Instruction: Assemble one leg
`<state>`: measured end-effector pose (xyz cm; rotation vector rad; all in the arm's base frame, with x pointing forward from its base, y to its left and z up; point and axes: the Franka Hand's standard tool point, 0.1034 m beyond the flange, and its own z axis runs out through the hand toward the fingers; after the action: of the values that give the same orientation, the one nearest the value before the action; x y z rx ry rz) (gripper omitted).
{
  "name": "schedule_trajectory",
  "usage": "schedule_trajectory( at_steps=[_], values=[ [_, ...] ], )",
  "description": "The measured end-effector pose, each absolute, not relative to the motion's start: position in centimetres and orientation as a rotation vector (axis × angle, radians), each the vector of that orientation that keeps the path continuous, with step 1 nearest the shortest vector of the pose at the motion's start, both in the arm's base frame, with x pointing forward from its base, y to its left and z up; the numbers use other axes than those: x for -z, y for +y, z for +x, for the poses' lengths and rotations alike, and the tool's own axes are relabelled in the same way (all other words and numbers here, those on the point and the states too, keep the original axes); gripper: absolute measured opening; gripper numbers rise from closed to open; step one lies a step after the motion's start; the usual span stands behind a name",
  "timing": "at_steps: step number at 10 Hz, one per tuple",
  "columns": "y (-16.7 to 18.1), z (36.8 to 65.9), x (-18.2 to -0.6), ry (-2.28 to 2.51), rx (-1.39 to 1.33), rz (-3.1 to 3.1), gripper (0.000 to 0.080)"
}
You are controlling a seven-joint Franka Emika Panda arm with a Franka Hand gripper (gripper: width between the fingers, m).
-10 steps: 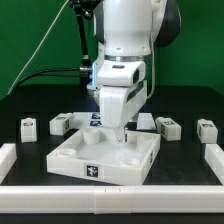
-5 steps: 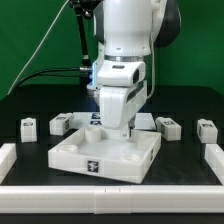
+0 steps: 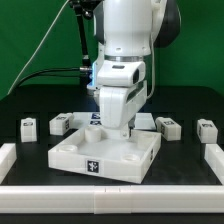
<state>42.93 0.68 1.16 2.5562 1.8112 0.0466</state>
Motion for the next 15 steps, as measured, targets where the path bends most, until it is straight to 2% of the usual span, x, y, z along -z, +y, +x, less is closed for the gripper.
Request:
schedule_trajectory(
  at_steps=[2,6,7,11,15],
  values=[
    [0.4,43.2,-1.2,1.872,-0.037,2.513,0.0058],
    [-1.2,48.4,-1.2,2.121,-0.047,2.277,0.0059],
    [-1.2,49.0,-1.3,2.149,-0.042,2.250,0.0059],
    [-1.2,48.9,-1.2,2.148,-0.039,2.253,0.0059],
    [1.5,49.3,-1.2,2.240,0.057,2.218,0.0059]
  ],
)
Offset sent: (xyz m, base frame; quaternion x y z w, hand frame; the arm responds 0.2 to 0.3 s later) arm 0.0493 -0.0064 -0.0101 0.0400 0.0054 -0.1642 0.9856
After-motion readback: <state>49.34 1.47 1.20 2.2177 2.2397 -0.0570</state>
